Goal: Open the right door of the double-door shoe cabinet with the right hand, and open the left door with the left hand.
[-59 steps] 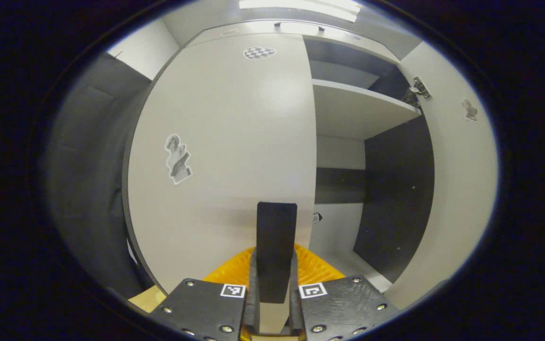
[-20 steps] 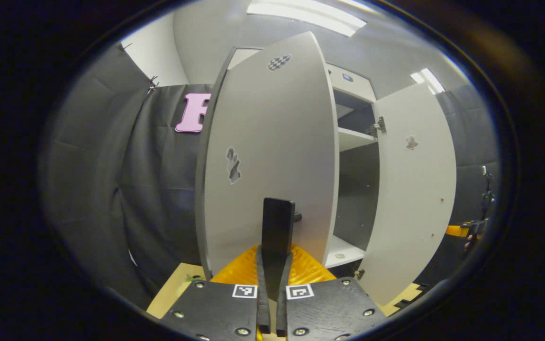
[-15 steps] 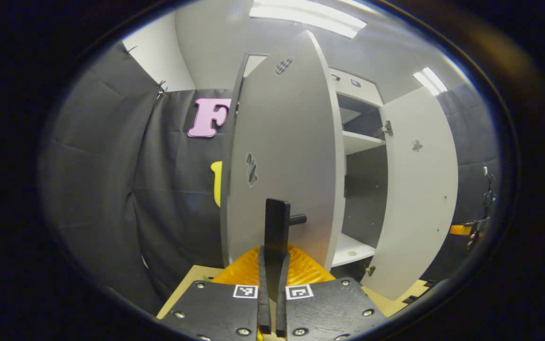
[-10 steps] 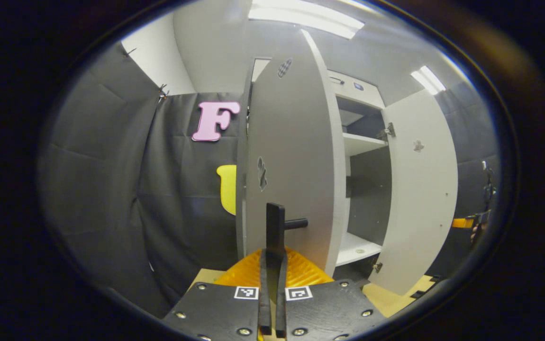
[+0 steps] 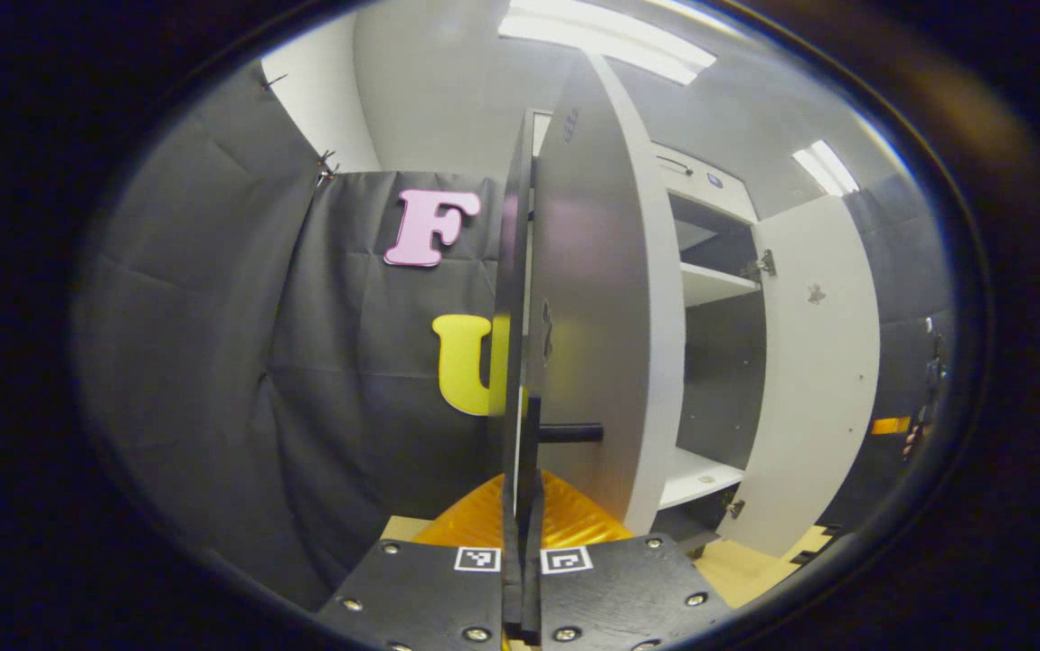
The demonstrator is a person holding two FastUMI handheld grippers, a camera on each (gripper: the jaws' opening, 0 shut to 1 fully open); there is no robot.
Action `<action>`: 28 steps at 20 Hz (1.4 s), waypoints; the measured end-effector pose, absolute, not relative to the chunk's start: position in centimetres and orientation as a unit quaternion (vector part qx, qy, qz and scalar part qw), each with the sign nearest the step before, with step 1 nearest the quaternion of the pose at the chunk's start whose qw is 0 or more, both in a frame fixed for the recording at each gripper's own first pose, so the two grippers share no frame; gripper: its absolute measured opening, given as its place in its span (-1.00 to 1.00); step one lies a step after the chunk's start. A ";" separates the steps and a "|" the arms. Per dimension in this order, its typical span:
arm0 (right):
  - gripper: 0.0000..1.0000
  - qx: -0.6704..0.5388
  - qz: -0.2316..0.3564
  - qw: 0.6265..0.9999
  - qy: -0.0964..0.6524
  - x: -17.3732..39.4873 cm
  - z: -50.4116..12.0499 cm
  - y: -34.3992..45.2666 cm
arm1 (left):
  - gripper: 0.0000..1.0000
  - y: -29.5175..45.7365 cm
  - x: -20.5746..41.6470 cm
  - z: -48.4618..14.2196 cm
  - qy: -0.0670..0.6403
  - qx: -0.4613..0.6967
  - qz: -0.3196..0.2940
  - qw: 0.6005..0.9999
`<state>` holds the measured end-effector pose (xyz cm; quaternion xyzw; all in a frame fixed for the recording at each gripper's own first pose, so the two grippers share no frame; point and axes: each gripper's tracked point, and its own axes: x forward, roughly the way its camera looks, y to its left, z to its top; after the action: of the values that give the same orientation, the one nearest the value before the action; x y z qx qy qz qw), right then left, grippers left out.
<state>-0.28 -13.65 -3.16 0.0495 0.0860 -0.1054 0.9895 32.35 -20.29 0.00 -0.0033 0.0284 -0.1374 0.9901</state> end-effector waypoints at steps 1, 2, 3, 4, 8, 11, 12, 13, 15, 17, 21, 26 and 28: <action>0.96 0.047 -0.108 0.989 0.084 -0.6 -2.8 -13.6 | -0.96 -20.5 32.3 0.0 0.025 0.005 -0.134 0.991; 0.96 0.045 -0.112 0.989 0.084 -1.0 -2.6 -13.6 | -0.98 -20.2 32.9 -0.2 0.023 0.009 -0.131 0.991; 0.95 0.043 -0.113 0.989 0.084 -1.3 -2.3 -13.6 | -0.98 -20.0 32.8 -0.3 0.026 0.012 -0.128 0.991; 0.95 0.040 -0.115 0.989 0.082 -1.7 -2.0 -13.7 | -0.99 -20.1 32.8 -0.2 0.027 0.014 -0.126 0.992; 0.95 0.020 -0.107 0.992 0.068 -1.6 -0.3 -13.4 | -0.98 -19.9 31.7 1.5 0.015 0.023 -0.112 0.993; 0.96 0.006 -0.086 0.995 0.053 -0.6 0.5 -13.4 | -0.99 -18.8 30.7 3.6 0.011 0.020 -0.083 0.996; 0.95 0.003 -0.079 0.996 0.049 -0.3 0.7 -13.5 | -0.98 -18.9 30.2 4.1 0.012 0.019 -0.074 0.997; 0.95 0.003 -0.071 0.996 0.044 0.0 1.0 -13.5 | -0.98 -19.0 29.7 4.8 0.011 0.015 -0.068 0.998; 0.96 0.005 -0.054 0.998 0.037 0.3 1.6 -13.6 | -0.98 -19.1 29.0 6.4 0.004 0.017 -0.052 0.998; 0.95 0.018 -0.033 0.999 0.034 0.2 2.2 -13.5 | -0.99 -20.2 27.8 7.5 -0.001 0.030 -0.033 0.999; 0.96 0.033 0.012 0.999 0.025 -0.3 3.6 -13.6 | -0.97 -23.6 23.2 7.3 0.005 0.044 -0.002 0.999; 0.96 0.037 0.070 0.997 0.025 -0.8 4.2 -13.3 | -0.45 -28.1 19.5 6.8 0.001 0.044 0.007 0.999; 0.95 0.031 0.093 0.995 0.024 -1.4 4.0 -12.6 | 0.10 -28.9 18.2 6.4 0.004 0.050 0.025 0.998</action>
<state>-1.38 -12.58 4.03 0.0312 0.0243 0.0929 0.9949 18.22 -28.93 6.42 0.0495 0.0039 0.0251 0.9985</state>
